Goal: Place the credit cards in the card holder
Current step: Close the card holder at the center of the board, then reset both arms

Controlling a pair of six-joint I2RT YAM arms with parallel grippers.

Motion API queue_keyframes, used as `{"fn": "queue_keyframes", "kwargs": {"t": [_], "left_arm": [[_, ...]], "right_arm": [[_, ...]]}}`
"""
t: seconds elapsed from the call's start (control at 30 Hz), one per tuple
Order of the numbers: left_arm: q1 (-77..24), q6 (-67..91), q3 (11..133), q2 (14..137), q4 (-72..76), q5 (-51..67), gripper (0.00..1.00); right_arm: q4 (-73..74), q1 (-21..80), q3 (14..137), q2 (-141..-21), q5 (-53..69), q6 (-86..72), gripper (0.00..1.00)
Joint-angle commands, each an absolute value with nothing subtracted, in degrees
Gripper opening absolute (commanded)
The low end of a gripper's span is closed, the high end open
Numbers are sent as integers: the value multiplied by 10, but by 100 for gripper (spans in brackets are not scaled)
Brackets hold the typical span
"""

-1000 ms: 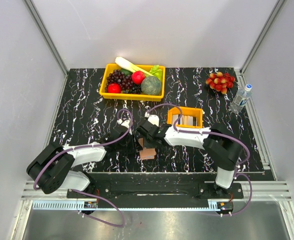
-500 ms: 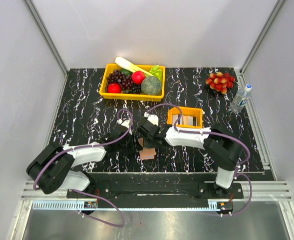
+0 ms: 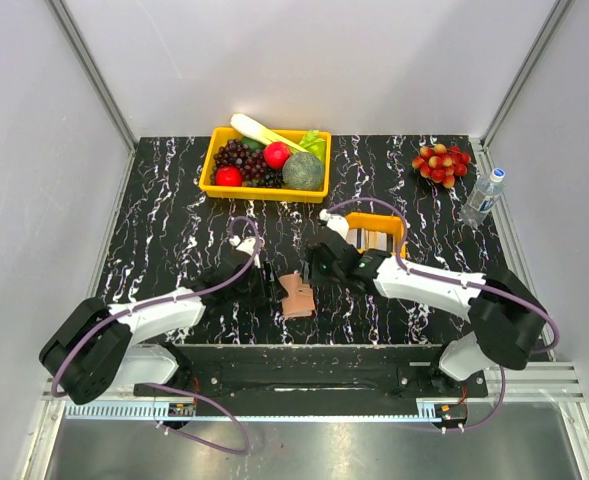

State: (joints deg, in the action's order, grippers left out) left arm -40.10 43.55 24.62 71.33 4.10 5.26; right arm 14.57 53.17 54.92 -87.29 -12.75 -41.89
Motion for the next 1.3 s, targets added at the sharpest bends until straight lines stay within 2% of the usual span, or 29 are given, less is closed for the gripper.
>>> {"fn": "queue_keyframes", "kwargs": {"t": [0.0, 0.37, 0.5, 0.6, 0.67, 0.7, 0.8, 0.87, 0.9, 1.1, 1.27], "left_arm": [[-402, 425, 266, 705, 29, 25, 61], [-399, 447, 283, 809, 121, 90, 60], [-394, 447, 301, 812, 110, 74, 59], [-385, 440, 309, 776, 64, 37, 70], [-382, 431, 311, 737, 25, 2, 87], [-379, 425, 313, 715, 1, -25, 99], [-354, 406, 325, 660, -78, -67, 99], [-318, 389, 337, 619, -114, -76, 99], [-298, 382, 344, 601, -130, -80, 99], [-200, 331, 349, 505, -155, -85, 99], [-183, 345, 352, 508, -153, -114, 99]], "right_arm": [[129, 512, 495, -853, -133, -447, 53], [-20, 505, 453, -927, 34, -472, 54], [-30, 505, 436, -902, 26, -470, 54], [49, 505, 435, -841, -74, -454, 57], [91, 505, 432, -781, -143, -420, 64], [111, 503, 432, -744, -177, -406, 69], [168, 488, 423, -635, -259, -375, 88], [208, 448, 417, -554, -290, -365, 98], [225, 419, 413, -532, -290, -355, 99], [255, 167, 441, -511, -190, -265, 99], [251, -19, 473, -551, -89, -283, 99]]}}
